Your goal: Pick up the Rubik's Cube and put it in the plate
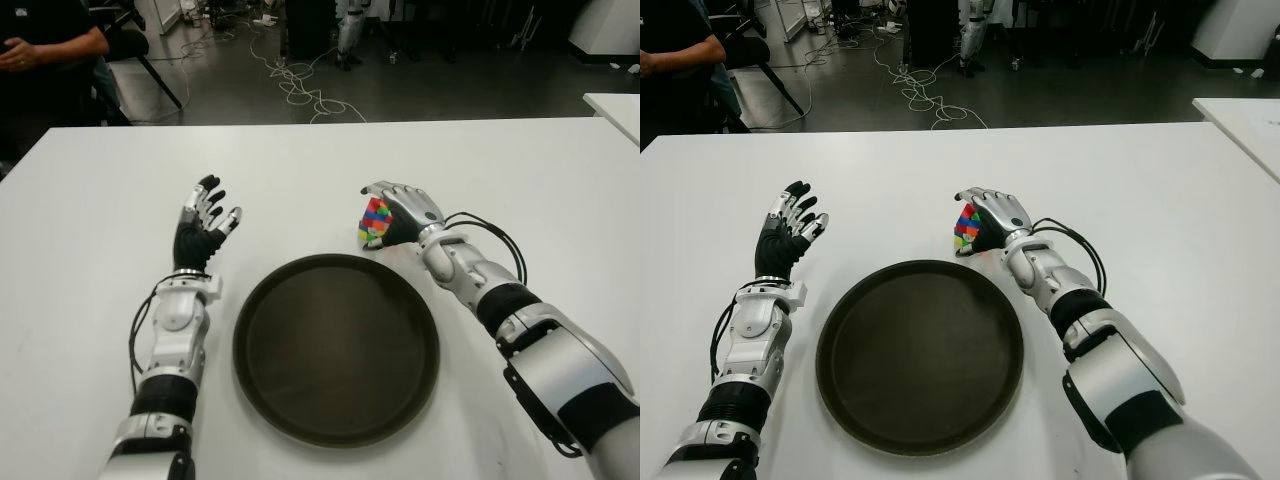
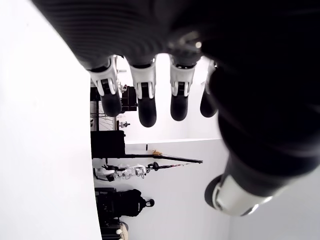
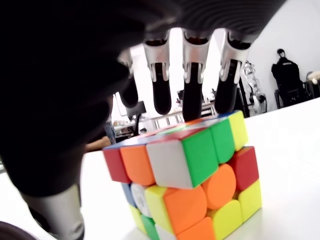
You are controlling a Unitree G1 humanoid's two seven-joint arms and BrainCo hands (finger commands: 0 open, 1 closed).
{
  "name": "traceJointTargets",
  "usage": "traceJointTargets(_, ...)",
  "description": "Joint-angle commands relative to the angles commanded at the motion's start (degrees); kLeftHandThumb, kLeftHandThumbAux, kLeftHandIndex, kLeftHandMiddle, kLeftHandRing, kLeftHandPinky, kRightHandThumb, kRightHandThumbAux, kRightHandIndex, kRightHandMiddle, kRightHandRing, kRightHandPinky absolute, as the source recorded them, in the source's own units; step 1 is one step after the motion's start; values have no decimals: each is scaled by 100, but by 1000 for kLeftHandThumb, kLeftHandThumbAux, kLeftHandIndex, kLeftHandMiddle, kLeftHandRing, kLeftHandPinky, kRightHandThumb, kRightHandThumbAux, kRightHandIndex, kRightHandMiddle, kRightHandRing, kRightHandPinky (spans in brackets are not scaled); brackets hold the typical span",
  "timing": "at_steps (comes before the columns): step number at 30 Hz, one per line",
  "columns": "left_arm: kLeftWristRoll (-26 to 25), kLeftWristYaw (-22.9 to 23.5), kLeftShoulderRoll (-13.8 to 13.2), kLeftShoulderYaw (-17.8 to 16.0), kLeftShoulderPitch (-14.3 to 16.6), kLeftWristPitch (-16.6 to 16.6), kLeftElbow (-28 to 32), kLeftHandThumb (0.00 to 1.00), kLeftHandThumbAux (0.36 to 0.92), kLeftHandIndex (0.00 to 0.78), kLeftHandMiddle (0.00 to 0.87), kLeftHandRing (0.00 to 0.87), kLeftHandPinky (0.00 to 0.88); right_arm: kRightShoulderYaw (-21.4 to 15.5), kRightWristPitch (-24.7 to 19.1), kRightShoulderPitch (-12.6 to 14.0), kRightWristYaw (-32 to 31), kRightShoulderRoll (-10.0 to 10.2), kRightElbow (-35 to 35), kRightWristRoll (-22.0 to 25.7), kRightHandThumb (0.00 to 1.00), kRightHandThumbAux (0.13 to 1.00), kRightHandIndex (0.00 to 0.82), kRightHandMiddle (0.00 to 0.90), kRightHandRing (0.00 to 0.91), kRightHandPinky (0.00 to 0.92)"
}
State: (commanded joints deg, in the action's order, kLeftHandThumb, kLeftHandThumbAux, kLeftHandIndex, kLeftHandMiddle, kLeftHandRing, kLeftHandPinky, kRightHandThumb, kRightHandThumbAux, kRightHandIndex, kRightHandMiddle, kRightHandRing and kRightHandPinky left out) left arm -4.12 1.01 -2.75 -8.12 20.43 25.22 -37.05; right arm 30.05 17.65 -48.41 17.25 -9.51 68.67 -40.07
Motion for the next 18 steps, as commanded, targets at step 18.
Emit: traceJointTargets(18,128,-65,-31,31,2,101,-76,60,765,60,101,80,59,-17,-173,9,-192,34,-26,15,0,792,237,204,213,213)
